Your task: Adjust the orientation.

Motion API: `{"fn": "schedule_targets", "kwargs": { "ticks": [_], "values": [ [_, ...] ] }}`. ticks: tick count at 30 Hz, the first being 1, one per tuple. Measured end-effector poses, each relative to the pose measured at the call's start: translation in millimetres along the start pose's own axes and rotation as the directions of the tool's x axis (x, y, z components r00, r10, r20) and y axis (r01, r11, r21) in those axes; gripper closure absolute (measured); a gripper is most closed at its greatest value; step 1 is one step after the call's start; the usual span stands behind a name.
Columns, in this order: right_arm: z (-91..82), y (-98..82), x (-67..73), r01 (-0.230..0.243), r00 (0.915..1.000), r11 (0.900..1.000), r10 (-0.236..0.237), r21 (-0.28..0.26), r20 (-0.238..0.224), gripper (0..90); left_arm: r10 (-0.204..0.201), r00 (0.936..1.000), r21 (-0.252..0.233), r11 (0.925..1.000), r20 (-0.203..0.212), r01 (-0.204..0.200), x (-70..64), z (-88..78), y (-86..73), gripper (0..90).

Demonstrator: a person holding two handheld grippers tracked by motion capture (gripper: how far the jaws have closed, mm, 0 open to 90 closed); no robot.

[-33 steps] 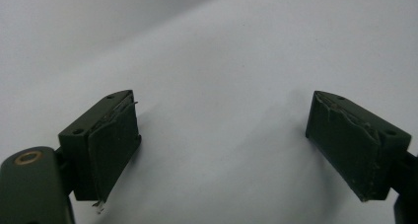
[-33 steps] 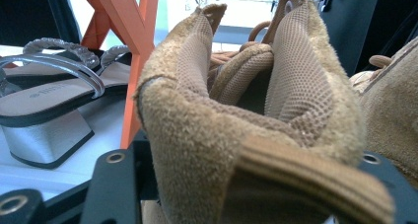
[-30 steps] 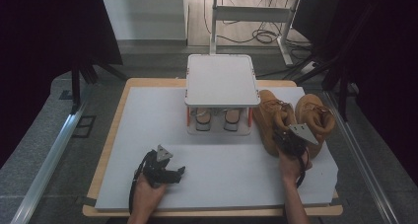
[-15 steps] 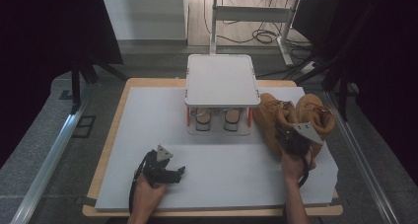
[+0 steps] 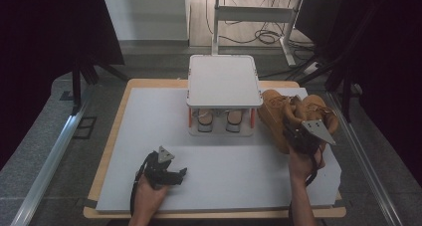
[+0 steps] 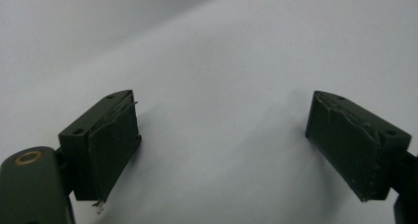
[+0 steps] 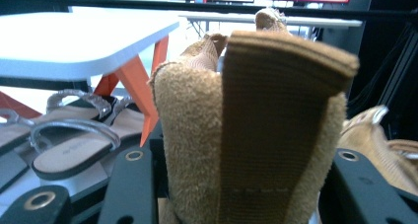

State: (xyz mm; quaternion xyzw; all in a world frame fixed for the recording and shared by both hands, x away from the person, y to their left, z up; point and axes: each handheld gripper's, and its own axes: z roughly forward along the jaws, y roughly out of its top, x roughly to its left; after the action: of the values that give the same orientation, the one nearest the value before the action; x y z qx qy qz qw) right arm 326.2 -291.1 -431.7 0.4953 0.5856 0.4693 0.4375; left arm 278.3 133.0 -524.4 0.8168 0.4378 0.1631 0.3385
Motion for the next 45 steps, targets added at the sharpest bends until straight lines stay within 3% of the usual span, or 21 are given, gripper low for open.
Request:
{"fn": "schedule_targets", "kwargs": {
  "ticks": [21,45],
  "values": [
    [-9.9,41.4,-6.4,-0.004,0.9999,0.997,0.005,-0.080,0.013,52.0,0.002,1.0000,0.002,1.0000,0.002,-0.002,0.4,-0.1,0.2,12.5],
    [-17.5,94.5,-7.6,0.007,0.9998,0.982,-0.004,-0.191,0.018,52.2,0.004,1.0000,0.003,1.0000,0.000,-0.004,0.5,-0.1,0.1,12.5]
  ]
}}
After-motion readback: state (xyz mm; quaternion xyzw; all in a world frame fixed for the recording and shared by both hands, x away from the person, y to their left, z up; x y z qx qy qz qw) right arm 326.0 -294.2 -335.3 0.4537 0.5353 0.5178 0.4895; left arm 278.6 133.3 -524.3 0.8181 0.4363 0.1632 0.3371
